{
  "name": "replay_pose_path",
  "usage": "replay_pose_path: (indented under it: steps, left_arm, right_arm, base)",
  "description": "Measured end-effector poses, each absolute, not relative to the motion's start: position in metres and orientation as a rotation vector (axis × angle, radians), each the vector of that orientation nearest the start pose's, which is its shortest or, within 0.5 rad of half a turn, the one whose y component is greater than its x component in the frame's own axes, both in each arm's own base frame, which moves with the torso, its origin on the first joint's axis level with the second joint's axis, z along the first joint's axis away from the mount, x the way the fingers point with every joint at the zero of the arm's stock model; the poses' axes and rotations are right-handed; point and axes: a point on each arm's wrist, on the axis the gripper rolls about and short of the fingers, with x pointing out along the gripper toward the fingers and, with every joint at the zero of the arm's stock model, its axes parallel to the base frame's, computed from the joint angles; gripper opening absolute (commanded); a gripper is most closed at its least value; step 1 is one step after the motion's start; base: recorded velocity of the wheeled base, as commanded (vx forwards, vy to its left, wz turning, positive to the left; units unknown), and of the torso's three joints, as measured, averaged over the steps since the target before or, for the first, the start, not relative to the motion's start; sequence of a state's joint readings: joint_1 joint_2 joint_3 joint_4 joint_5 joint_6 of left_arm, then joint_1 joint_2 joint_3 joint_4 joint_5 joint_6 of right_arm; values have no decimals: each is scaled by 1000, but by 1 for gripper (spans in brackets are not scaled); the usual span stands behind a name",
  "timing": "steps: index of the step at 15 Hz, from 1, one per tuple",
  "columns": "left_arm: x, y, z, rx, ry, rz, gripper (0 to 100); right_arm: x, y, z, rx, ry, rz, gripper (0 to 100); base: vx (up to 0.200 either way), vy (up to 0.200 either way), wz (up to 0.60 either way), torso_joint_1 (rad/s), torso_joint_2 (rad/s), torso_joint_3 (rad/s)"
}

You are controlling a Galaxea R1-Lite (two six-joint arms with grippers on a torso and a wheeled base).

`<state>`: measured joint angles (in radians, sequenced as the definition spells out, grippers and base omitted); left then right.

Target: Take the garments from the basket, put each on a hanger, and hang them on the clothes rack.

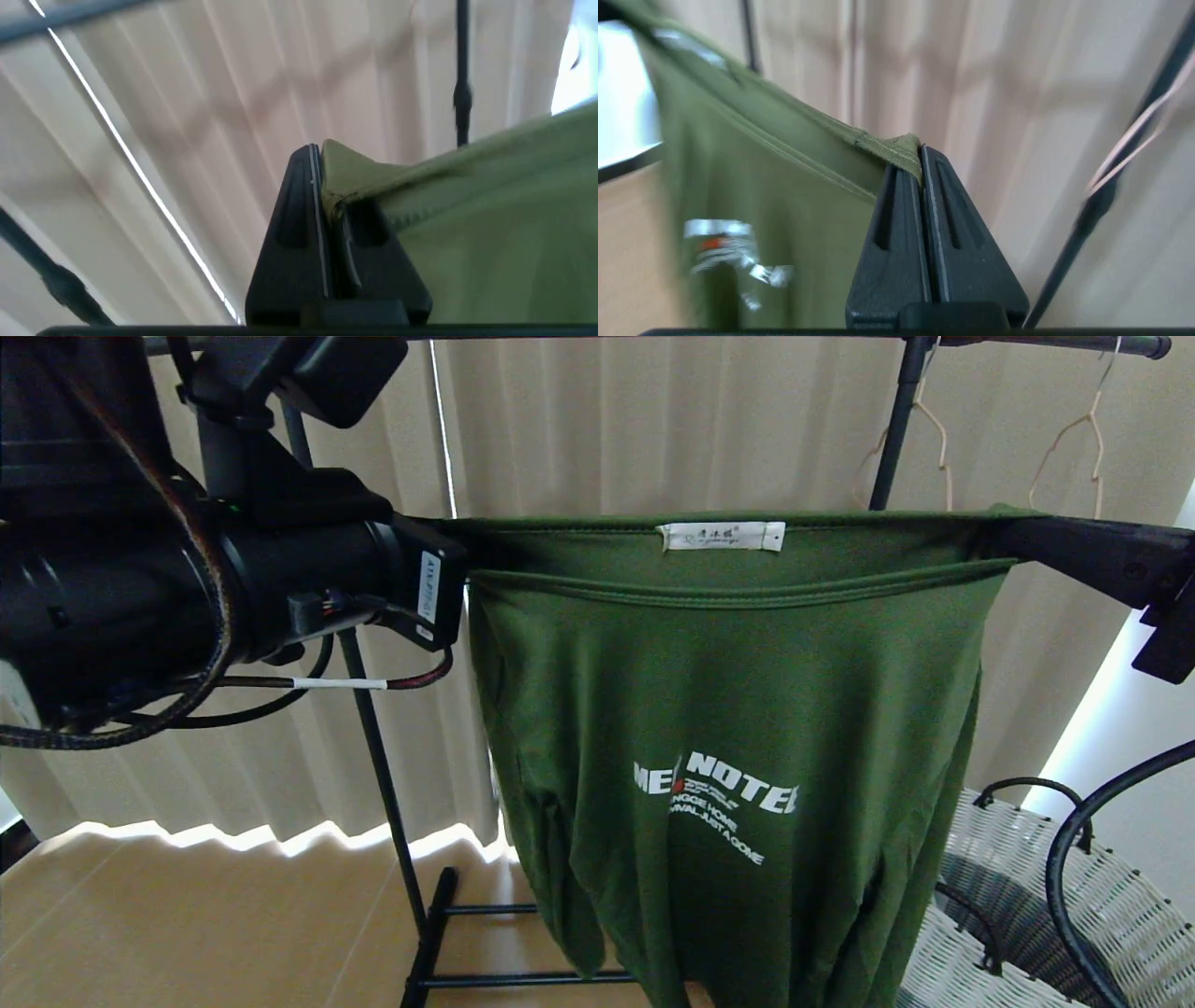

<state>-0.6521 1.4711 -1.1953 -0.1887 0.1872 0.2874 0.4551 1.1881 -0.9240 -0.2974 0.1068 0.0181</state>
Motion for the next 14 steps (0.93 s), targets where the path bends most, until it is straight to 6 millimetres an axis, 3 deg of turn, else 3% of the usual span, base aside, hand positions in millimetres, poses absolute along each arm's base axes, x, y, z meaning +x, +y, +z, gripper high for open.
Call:
replay_pose_path:
  steps: [9,10,14]
  left_arm:
    - [197,-154,319,324,-16,-498,0]
    - [196,-153,319,323,-16,-498,0]
    - [196,-153,320,320,-24,-496,0]
  right_arm:
    - [161,81,309,23,-25,557,0]
    - [162,81,309,24,-26,556,100]
    - [162,81,308,24,-22,556,100]
  base:
    - [0,0,0,0,0,0]
    - [0,0,0,0,0,0]
    - [0,0,0,0,0,0]
